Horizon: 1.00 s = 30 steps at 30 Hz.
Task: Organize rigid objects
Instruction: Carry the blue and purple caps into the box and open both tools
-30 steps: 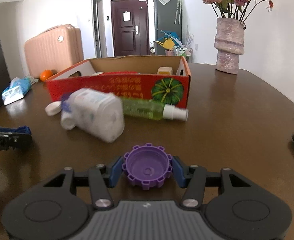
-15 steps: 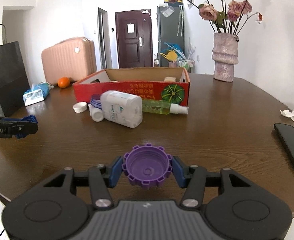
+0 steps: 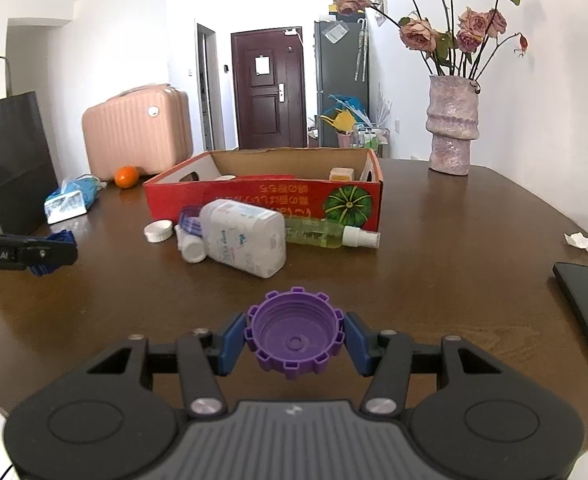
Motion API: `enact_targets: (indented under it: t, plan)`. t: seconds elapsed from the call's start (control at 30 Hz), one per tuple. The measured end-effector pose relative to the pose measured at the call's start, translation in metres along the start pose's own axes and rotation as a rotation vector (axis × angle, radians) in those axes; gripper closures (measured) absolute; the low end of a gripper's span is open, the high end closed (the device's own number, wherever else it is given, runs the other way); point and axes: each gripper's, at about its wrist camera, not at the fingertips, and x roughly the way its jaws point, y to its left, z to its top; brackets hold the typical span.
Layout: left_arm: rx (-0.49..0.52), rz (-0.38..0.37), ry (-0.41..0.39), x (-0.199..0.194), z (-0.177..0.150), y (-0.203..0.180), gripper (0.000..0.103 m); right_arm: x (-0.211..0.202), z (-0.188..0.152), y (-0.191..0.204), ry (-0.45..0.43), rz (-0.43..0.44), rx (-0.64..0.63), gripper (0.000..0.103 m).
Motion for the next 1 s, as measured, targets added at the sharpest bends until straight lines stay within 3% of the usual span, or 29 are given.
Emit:
enact_targets:
  t: [0.27,0.5,0.6,0.8,1.0]
  plan:
    - [0.011,-0.041,0.003,0.049,0.046,0.005,0.048,0.048,0.036,-0.014,0.003,-0.003,-0.013,0.051]
    - [0.001,-0.137,-0.007,0.108,0.127,0.016,0.048,0.095,0.106,-0.036,-0.045,0.058,-0.022,0.051]
    - [-0.019,-0.119,0.025,0.154,0.162,0.017,0.048,0.131,0.141,-0.046,-0.030,0.111,-0.003,0.051]
    - [-0.086,-0.114,0.192,0.261,0.220,0.022,0.048,0.244,0.212,-0.065,0.135,0.196,0.072,0.051]
    - [-0.101,-0.052,0.278,0.342,0.247,0.022,0.048,0.345,0.254,-0.067,0.272,0.130,0.116,0.051]
